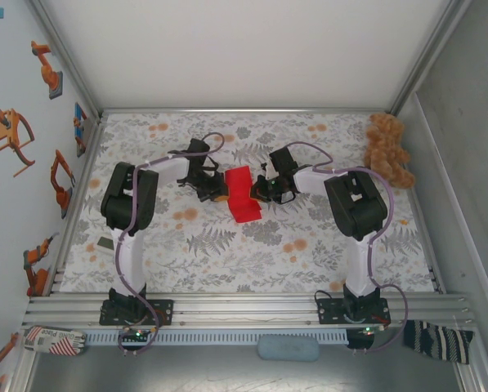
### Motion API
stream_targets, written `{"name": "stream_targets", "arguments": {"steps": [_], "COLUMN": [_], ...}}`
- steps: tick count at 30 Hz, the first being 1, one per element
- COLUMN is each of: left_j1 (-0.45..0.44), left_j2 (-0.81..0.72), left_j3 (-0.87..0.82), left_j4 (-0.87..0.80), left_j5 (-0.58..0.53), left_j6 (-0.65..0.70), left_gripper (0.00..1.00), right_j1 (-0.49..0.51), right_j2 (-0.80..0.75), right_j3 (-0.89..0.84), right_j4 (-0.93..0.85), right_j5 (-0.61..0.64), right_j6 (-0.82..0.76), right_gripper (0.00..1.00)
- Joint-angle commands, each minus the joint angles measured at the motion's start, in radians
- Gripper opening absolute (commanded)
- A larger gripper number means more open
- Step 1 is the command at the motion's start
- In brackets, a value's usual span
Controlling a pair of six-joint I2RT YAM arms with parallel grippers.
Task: Fold a paper plane with a square sheet of paper (pick it up from the middle)
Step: First fold the square sheet of paper in half at the center of the table.
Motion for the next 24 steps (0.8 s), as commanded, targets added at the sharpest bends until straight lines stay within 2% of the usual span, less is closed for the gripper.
{"name": "stream_targets", "arguments": {"steps": [1,4,7,11,15,20,24], "left_j1": [0.079,0.113,0.101,0.041,-0.031,-0.051,-0.036], "left_j2": [-0.039,-0.086,-0.147,-0.174,-0.114,-0.035,-0.004], "left_j3": [-0.066,-0.098,-0.117,-0.15,-0.162,-0.128,-0.108], "left_j4": [-0.043,-0.017,0.057,0.249,0.421,0.464,0.421], "left_j5": [-0.098,-0.07,-0.008,0.064,0.081,0.089,0.047], "left_j6": [0.039,0.033,0.007,-0.111,-0.218,-0.25,-0.215], "left_gripper": [0.09,0.09,0.1,0.1,0.1,0.1,0.1], "right_j1": [-0.013,-0.012,-0.011,-0.012,-0.013,-0.013,-0.013], "right_j2": [0.136,0.138,0.137,0.14,0.143,0.143,0.143], "right_j3": [-0.073,-0.071,-0.069,-0.07,-0.074,-0.076,-0.08], "right_j4": [-0.209,-0.208,-0.208,-0.205,-0.201,-0.197,-0.196], "right_j5": [0.21,0.207,0.204,0.202,0.205,0.204,0.208], "right_j6": [-0.028,-0.028,-0.028,-0.025,-0.023,-0.023,-0.025], "right_gripper": [0.0,0.0,0.0,0.0,0.0,0.0,0.0]}}
